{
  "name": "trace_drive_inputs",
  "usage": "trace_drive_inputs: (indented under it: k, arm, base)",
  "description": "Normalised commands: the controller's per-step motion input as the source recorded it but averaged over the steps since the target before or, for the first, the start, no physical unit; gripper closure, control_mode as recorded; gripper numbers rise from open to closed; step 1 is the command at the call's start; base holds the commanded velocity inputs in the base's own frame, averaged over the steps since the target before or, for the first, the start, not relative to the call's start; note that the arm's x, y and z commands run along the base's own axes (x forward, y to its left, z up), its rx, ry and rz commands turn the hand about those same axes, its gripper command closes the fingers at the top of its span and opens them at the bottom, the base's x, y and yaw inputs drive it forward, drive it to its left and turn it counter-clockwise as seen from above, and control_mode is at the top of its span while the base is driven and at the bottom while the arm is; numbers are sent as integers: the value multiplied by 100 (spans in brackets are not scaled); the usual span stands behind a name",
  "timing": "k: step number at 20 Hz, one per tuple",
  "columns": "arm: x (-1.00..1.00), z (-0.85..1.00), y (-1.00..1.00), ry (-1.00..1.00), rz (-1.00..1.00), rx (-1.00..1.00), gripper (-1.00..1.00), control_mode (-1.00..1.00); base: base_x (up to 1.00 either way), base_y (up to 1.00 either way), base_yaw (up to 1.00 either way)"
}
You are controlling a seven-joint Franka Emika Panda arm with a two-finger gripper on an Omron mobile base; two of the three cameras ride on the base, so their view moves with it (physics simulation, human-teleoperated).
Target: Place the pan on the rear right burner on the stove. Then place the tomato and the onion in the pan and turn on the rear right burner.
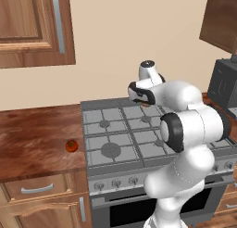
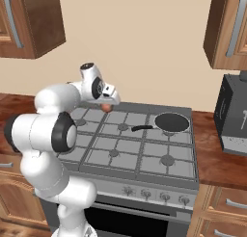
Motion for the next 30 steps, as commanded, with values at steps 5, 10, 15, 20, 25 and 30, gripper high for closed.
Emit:
trace_drive_inputs:
  k: [5,10,15,20,25,30]
  arm:
    - [0,0,-66,0,-7,0,100,-100]
    - [0,0,-65,0,-5,0,100,-100]
    - [5,0,-62,0,-3,0,100,-100]
    - [18,0,-53,0,-2,0,100,-100]
    - [16,0,-48,0,0,0,100,-100]
    - [8,-1,-49,0,0,0,100,-100]
  base:
    - [0,0,0]
    - [0,0,0]
    - [0,0,0]
    - [0,0,0]
    - [0,0,0]
    - [0,0,0]
